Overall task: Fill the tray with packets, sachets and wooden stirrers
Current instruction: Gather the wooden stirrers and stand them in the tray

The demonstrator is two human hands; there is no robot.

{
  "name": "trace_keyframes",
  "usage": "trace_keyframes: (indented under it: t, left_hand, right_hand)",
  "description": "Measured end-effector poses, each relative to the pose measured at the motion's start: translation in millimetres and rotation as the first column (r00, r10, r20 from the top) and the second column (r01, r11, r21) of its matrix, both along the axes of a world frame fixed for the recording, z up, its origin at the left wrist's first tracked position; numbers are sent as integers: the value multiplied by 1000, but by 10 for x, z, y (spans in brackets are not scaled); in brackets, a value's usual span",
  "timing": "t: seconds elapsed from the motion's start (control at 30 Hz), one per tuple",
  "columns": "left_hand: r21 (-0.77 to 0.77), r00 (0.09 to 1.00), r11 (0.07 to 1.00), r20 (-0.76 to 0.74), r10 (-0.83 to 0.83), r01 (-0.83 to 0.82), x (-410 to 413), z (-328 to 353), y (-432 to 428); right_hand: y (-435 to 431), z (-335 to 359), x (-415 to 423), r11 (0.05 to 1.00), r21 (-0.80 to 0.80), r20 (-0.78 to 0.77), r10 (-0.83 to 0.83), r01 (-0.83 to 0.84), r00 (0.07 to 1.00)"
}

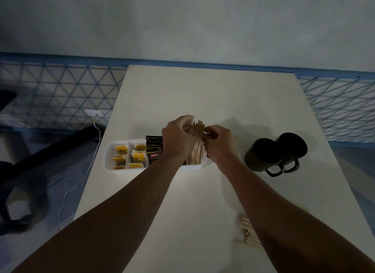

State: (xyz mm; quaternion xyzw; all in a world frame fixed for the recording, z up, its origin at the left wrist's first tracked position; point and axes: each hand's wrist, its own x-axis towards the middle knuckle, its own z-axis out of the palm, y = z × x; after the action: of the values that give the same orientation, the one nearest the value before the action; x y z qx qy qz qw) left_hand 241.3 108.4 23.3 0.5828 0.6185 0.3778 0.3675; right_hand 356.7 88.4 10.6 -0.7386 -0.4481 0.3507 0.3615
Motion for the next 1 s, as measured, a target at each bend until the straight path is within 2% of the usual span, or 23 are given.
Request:
trace_keyframes:
  t: [0.17,0.47,0.7,0.87,1.0]
  left_hand:
    - [81,990,997,-137,10,1,-65,-25,60]
    - [-33,957,991,-256,-135,131,-69,-49,246]
    - [-69,945,993,-304,-116,99,-22,-21,299]
    - [-79,960,994,-266,-90,71,-28,79,302]
    - [-19,971,997,-224,-80,77,4,174,241]
  right_hand:
    - [29,6,-36,999,3,11,-48,48,999]
    - [85,51,-35,998,50,15,46,-46,999]
    - [121,-10,3,998,-5,77,70,-70,995]
    - [77,-25,69,998,-17,26,57,-56,998]
    - [12,-18,146,1000,-10,46,29,-29,998]
